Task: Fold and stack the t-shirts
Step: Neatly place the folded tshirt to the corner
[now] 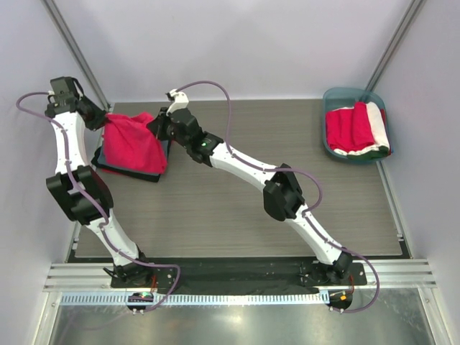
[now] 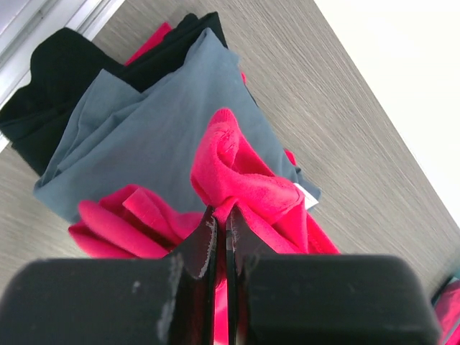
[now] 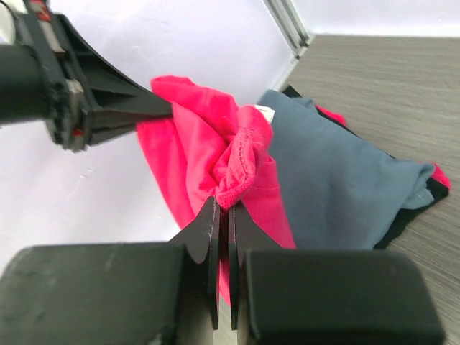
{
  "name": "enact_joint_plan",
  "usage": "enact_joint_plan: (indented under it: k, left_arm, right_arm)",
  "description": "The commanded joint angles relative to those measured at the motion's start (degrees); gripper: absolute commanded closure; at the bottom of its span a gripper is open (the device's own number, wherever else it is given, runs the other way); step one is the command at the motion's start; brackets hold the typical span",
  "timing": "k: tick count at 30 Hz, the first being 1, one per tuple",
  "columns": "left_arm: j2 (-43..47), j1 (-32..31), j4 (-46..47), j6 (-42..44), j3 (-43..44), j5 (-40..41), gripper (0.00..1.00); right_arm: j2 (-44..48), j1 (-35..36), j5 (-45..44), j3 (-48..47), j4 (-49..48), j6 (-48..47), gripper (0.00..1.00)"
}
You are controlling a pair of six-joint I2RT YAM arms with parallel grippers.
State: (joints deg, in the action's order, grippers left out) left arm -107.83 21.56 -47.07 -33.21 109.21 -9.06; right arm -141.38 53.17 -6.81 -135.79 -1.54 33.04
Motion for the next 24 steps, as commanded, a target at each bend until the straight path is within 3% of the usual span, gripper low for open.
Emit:
enact_joint_plan:
  k: [1, 15, 24]
  left_arm:
    - [-1.59, 0.59, 0.59, -0.63, 5.3, -0.87, 1.0]
    - [3.15, 1.9, -3.64, 0.51, 8.39, -1.04, 1.0]
    - [7.11, 3.13, -3.65, 1.22, 5.23, -2.01, 1.0]
  right_arm:
    - [-2.23, -1.22, -0.58, -2.47, -2.59, 1.23, 0.98]
    - [3.48, 0.18, -0.92, 3.77, -5.58, -1.65, 0.99]
    - [8.4, 4.4, -5.4, 7.02, -6.19, -6.32, 0.99]
